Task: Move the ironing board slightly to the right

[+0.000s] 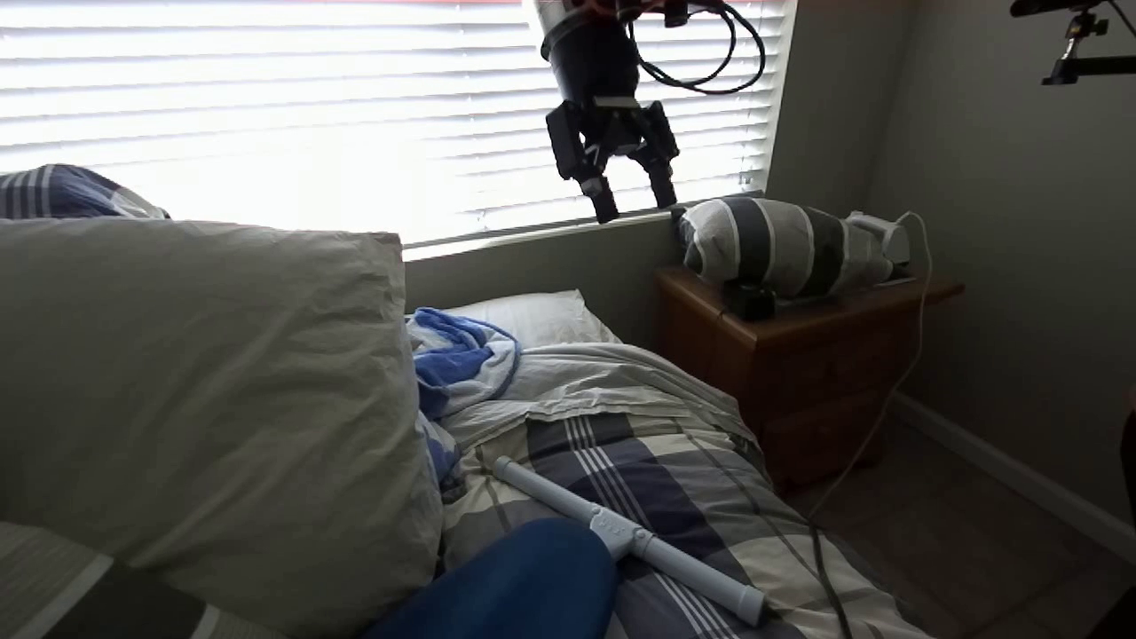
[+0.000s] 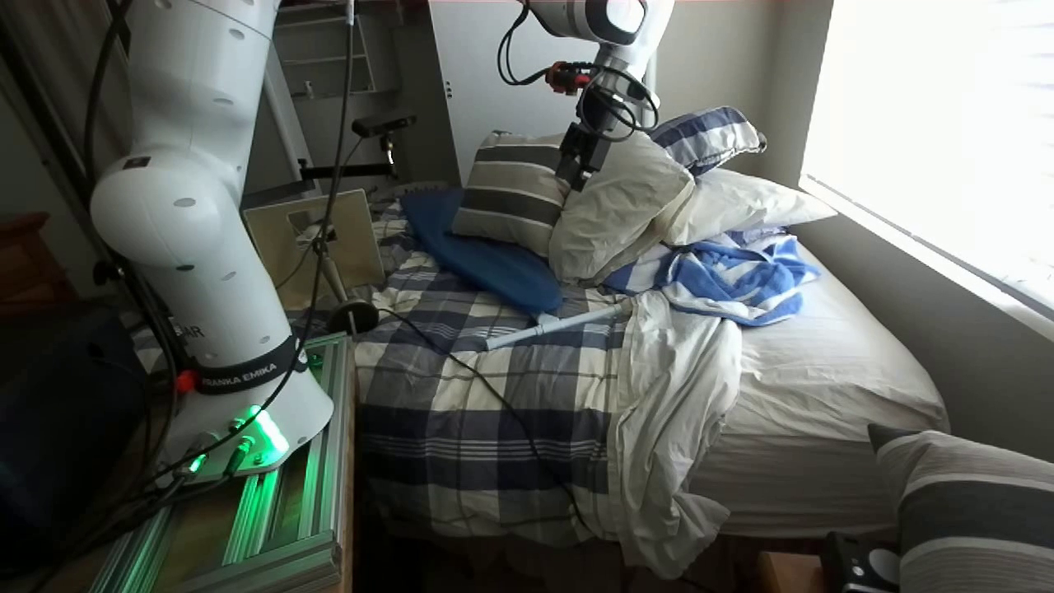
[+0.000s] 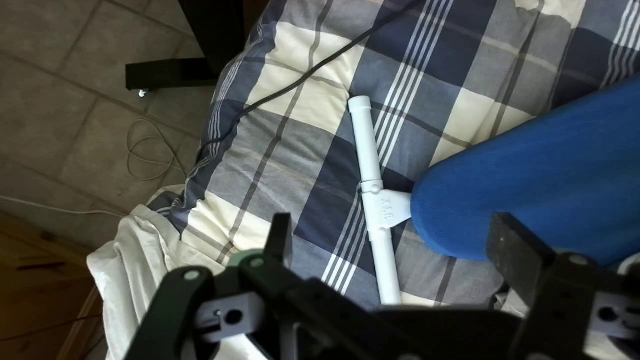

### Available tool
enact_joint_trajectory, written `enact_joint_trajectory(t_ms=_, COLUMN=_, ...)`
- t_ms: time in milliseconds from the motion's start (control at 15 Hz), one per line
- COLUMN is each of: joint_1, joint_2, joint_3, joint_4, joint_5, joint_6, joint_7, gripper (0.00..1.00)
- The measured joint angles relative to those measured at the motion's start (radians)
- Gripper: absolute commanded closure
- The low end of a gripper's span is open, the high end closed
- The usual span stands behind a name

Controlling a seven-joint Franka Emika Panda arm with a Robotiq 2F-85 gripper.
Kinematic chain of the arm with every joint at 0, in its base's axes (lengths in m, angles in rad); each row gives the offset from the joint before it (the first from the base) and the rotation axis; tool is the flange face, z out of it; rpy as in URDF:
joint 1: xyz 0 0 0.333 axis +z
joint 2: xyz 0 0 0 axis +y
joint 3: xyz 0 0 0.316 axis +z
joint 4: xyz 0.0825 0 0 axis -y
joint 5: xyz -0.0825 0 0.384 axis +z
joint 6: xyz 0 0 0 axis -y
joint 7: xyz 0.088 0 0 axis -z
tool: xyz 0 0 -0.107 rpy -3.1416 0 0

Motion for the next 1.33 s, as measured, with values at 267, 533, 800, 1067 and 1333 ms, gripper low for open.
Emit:
enact_joint_trajectory(t_ms=267, joint_1=0.011, joint_2=0.029, joint_3=0.0, joint_4=-0.007, joint_5=-0.023, joint_6=0.07, joint_7=-0.013, gripper=0.0)
enact_joint_trajectory(t_ms=533, joint_1=0.033, joint_2=0.128, joint_3=0.004, joint_4=-0.024, joint_5=-0.044, joint_6=0.28, joint_7=-0.058, gripper=0.0)
enact_joint_trajectory(t_ms=800, joint_1=0.061, joint_2=0.233, joint_3=0.026, joint_4=-0.052, joint_5=-0.045, joint_6=0.491, joint_7=-0.119, gripper=0.0)
enact_joint_trajectory(t_ms=1067, joint_1=0.081, joint_2=0.275, joint_3=0.029, joint_4=-0.055, joint_5=-0.056, joint_6=0.534, joint_7=-0.134, gripper=0.0)
enact_joint_trajectory(t_ms=1333, joint_1=0.075, joint_2=0.264, joint_3=0.028, joint_4=-0.052, joint_5=-0.056, joint_6=0.533, joint_7=-0.134, gripper=0.0)
